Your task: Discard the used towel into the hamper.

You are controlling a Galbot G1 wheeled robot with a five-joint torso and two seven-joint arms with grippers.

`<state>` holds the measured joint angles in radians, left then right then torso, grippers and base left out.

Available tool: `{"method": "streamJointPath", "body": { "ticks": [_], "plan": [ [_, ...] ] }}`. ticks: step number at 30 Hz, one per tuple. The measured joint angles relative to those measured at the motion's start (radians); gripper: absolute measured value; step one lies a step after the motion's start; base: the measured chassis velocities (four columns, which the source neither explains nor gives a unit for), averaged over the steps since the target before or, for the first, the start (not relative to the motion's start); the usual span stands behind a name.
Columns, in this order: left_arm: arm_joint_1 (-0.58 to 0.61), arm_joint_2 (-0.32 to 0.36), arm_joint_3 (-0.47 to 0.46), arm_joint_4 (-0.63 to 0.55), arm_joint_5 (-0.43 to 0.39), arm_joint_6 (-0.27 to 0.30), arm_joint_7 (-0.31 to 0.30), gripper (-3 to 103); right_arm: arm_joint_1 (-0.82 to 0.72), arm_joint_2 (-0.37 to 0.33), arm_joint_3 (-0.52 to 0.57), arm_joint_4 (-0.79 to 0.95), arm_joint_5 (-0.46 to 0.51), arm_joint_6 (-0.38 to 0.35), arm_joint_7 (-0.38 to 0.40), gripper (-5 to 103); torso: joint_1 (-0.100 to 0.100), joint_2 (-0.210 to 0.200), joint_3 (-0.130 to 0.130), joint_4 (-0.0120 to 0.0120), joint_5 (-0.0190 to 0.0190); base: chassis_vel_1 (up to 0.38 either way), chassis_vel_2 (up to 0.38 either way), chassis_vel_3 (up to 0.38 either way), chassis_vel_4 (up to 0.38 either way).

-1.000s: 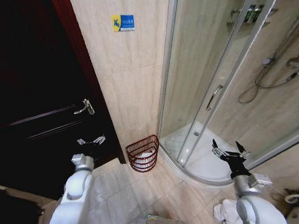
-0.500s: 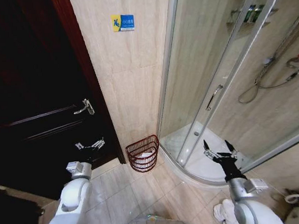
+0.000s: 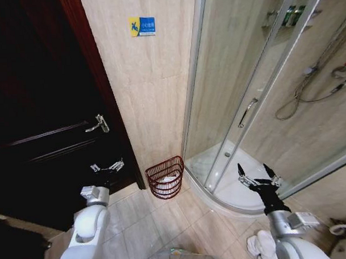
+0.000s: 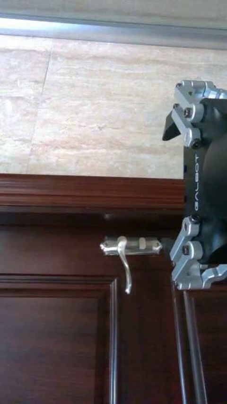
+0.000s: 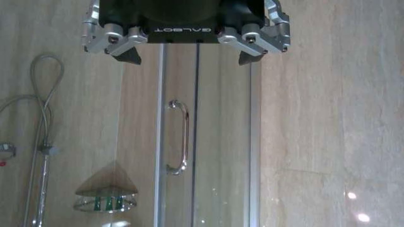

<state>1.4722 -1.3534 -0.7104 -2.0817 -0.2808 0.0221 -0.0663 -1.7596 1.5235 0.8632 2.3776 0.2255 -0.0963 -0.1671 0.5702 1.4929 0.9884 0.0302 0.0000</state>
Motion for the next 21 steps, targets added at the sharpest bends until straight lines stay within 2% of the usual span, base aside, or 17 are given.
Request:
{"method": "streamJointPath", "body": {
  "ticks": [10,21],
  "plan": [
    [0.012,0.008,-0.008,0.001,-0.001,-0.013,-0.003,100,0.000,0.008,-0.001,0.011,-0.017,-0.008,-0.004,100,0.000,0.000,0.000,0.0001,0.0000,0.000,0.000,0.000,0.000],
    [0.014,0.017,-0.022,0.009,-0.003,-0.027,-0.003,100,-0.011,0.015,-0.002,0.017,-0.026,-0.002,-0.007,100,0.000,0.000,0.000,0.0001,0.0001,0.089,-0.095,-0.093,0.102]
  ]
}}
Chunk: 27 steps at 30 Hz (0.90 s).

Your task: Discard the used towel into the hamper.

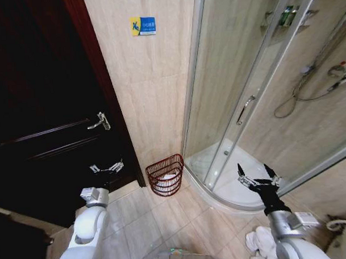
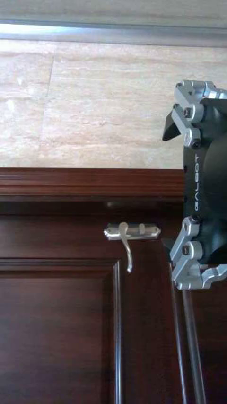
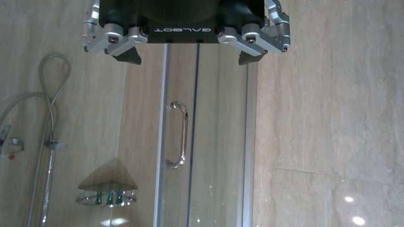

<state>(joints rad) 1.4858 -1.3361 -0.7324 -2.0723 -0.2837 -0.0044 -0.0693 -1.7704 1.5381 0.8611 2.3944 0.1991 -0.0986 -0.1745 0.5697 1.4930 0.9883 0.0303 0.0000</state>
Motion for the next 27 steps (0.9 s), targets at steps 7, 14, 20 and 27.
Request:
{"method": "streamJointPath", "body": {
  "ticks": [7,14,20,27],
  "plan": [
    [0.005,0.000,0.000,0.000,0.000,-0.008,-0.001,100,-0.010,0.003,0.001,0.001,-0.002,0.011,-0.003,100,0.000,0.000,0.000,-0.0001,-0.0001,0.097,-0.098,-0.094,0.090],
    [0.007,0.000,-0.001,-0.004,0.003,-0.012,-0.001,100,-0.015,0.004,0.003,0.001,-0.002,0.016,-0.004,100,0.000,0.000,0.000,-0.0001,-0.0001,0.074,-0.086,-0.083,0.076],
    [0.010,-0.002,-0.001,-0.006,0.006,-0.013,-0.001,100,-0.019,0.004,0.004,0.001,0.000,0.023,-0.006,100,0.000,0.000,0.000,-0.0001,-0.0001,0.090,-0.080,-0.072,0.083],
    [0.009,-0.005,0.001,-0.006,0.012,-0.014,-0.002,100,-0.020,0.003,0.007,-0.004,0.003,0.028,-0.006,100,0.000,0.000,0.000,0.0000,0.0000,0.087,-0.092,-0.082,0.095]
  ]
}}
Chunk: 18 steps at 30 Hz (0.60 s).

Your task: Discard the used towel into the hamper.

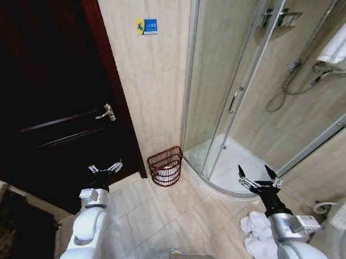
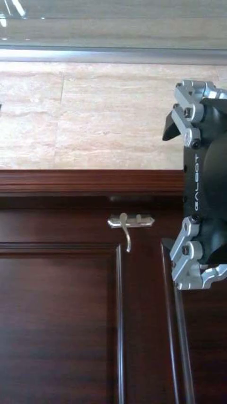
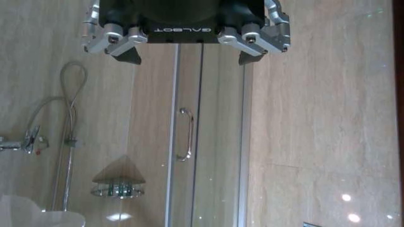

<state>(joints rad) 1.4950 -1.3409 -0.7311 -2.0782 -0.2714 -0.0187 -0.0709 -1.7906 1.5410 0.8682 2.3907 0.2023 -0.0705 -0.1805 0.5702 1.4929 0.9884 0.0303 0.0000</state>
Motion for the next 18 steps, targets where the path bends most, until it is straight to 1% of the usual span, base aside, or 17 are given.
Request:
{"method": "streamJointPath", "body": {
  "ticks": [18],
  "plan": [
    [-0.020,0.005,0.019,0.013,0.005,0.004,-0.001,100,0.010,0.010,-0.002,-0.023,0.002,0.022,0.001,100,0.000,0.000,0.000,-0.0001,0.0000,0.081,-0.079,-0.088,0.079]
  ]
}}
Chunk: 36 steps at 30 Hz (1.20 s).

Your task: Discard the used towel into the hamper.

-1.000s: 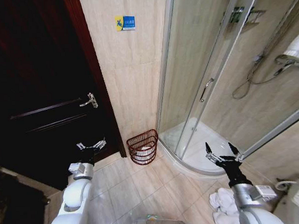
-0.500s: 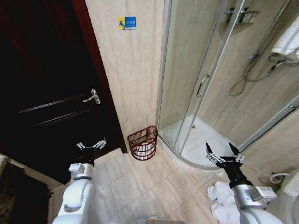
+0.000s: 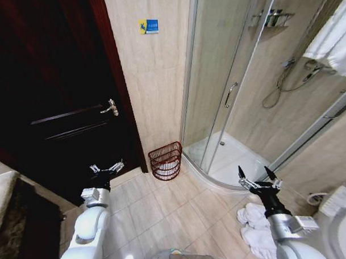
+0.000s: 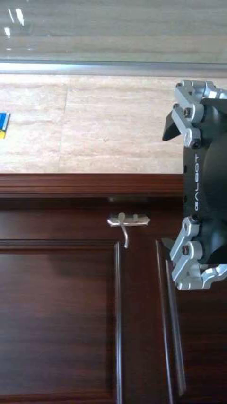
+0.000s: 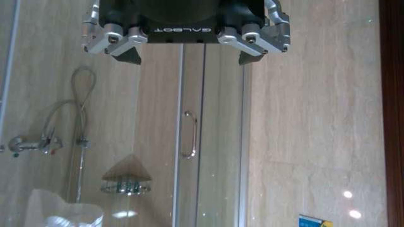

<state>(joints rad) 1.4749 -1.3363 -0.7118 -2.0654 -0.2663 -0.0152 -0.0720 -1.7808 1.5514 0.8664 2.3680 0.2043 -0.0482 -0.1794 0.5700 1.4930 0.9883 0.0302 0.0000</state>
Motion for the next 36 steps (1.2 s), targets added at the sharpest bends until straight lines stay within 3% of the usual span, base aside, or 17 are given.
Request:
{"method": "streamJointPath", "body": {
  "ticks": [36],
  "plan": [
    [-0.036,0.005,0.026,0.013,0.018,0.010,0.000,100,-0.005,0.009,0.013,-0.031,0.015,0.032,-0.002,100,0.000,0.000,0.000,0.0001,0.0000,-0.026,-0.033,0.022,0.032]
  ]
}}
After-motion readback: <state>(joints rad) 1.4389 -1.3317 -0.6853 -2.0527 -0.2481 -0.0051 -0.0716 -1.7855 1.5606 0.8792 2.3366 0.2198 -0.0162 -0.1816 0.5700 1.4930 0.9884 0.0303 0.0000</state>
